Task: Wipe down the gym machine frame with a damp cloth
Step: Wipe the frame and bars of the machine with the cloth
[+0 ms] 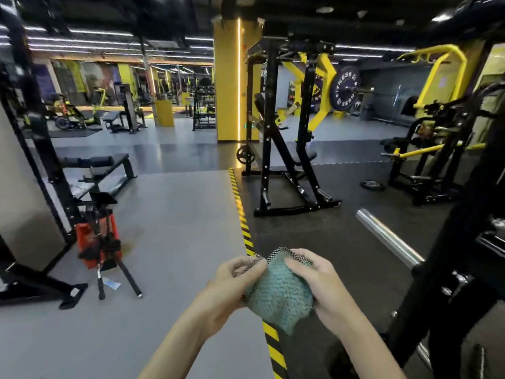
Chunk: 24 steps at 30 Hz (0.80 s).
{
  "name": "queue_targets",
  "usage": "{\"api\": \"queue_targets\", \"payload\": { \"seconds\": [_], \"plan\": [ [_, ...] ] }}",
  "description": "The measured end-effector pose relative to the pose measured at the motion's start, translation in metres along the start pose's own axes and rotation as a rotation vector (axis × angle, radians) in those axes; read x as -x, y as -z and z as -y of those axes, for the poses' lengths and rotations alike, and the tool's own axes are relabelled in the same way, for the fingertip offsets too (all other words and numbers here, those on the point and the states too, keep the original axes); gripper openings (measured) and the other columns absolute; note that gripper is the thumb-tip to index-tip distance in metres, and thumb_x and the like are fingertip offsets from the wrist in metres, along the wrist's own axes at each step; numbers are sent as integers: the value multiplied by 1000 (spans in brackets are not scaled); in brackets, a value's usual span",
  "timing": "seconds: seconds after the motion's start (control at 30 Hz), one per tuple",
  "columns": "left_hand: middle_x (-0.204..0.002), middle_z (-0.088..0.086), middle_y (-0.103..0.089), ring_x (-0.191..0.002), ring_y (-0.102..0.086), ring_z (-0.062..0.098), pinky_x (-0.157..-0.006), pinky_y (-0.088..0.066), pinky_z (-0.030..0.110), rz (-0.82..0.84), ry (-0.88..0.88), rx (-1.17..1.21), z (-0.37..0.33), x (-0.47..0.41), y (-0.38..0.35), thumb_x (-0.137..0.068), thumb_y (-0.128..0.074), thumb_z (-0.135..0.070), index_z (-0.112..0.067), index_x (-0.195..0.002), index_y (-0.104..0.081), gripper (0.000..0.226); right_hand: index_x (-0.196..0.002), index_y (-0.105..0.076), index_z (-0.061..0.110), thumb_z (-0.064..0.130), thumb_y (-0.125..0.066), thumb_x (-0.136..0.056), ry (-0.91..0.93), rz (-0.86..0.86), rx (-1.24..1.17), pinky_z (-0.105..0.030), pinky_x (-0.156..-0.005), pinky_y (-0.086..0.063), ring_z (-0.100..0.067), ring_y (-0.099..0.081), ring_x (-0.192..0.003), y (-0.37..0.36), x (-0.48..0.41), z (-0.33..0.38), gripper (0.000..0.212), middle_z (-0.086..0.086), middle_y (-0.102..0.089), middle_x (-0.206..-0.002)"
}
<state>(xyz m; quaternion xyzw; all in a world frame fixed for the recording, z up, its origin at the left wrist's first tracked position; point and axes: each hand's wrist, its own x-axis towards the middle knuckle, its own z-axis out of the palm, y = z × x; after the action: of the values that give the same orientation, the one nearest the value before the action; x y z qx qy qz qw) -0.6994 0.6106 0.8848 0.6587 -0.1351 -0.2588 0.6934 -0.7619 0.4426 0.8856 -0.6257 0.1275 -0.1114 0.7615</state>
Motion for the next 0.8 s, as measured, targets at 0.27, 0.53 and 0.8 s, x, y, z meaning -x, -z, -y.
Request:
{"api": "queue_targets", "payload": {
  "seconds": [0.27, 0.53, 0.8],
  "plan": [
    [-98, -6, -73, -90, -70, 11, -71, -54, 24, 337, -139, -235, -18, -149, 22, -77, -84, -9, -33, -116, -65, 49, -113, -62, 6, 3, -66, -88, -88, -62, 43, -37, -71, -56, -28, -69, -85, 19, -131, 6, 25, -21, -70, -104],
    [-98, -7, -73, -93, -69, 6, -77, -54, 20, 439, -196, -234, -27, -323, 36, -88, -74, -11, -16, -101, -75, 15, -120, -59, 4, -5, -66, -83, -61, -339, -101, -33, -62, -58, -28, -69, -82, 31, -243, 1, 39, -25, -69, -109],
    [-100, 0, -75, -89, -71, 9, -70, -54, 20, 609, -134, -66, -49, -449, 35, -88, -72, -5, -12, -103, -73, 16, -131, -51, -7, 3, -85, -61, -11, -512, -416, -53, -97, -50, -42, -59, -117, 26, -321, 1, 78, -29, -61, -124]
  ]
}}
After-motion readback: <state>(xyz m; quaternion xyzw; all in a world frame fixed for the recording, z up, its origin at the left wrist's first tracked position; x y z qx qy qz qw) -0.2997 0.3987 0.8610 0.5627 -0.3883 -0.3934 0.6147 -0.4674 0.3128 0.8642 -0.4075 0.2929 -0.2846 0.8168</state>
